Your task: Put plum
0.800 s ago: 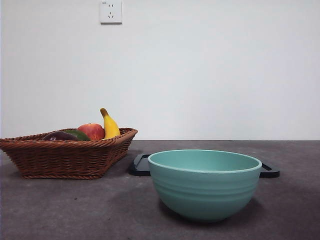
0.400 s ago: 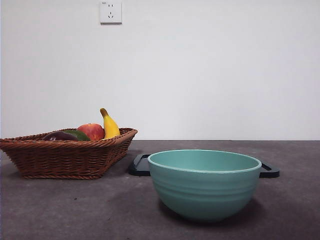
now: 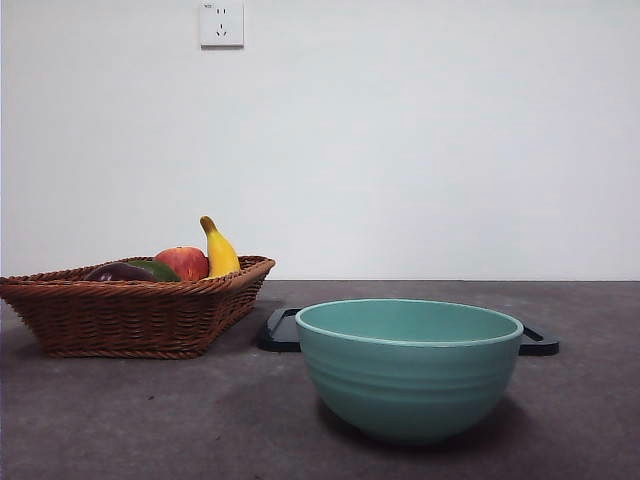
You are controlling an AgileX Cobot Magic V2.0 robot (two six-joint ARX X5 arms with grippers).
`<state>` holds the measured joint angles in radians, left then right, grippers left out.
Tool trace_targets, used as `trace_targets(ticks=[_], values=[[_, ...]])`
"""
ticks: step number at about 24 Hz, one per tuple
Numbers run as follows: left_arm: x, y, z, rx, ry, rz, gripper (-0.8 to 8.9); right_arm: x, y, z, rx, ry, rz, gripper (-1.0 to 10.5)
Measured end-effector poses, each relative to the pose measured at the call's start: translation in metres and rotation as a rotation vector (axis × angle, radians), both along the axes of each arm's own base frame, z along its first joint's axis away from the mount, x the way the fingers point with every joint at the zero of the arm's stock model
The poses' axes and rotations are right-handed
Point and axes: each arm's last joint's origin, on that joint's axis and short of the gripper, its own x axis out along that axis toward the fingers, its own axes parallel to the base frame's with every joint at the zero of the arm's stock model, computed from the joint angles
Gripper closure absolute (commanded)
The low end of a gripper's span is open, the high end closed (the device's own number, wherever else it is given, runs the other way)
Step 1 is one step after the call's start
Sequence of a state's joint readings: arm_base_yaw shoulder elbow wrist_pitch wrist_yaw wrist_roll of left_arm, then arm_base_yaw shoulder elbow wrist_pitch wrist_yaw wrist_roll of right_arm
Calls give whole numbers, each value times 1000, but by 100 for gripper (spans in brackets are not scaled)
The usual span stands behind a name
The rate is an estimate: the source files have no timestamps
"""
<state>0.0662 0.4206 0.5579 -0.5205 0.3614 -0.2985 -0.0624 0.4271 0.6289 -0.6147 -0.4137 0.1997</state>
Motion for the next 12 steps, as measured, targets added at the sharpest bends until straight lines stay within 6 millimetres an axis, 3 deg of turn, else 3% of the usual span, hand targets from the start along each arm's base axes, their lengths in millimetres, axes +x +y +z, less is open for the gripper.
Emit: trace_targets(ticks=[6, 12], values=[[15, -6, 16, 25, 123, -156, 804, 18, 8, 23, -18, 117, 147, 938], [26, -22, 43, 47, 216, -387, 805, 36, 32, 40, -88, 270, 365, 938]])
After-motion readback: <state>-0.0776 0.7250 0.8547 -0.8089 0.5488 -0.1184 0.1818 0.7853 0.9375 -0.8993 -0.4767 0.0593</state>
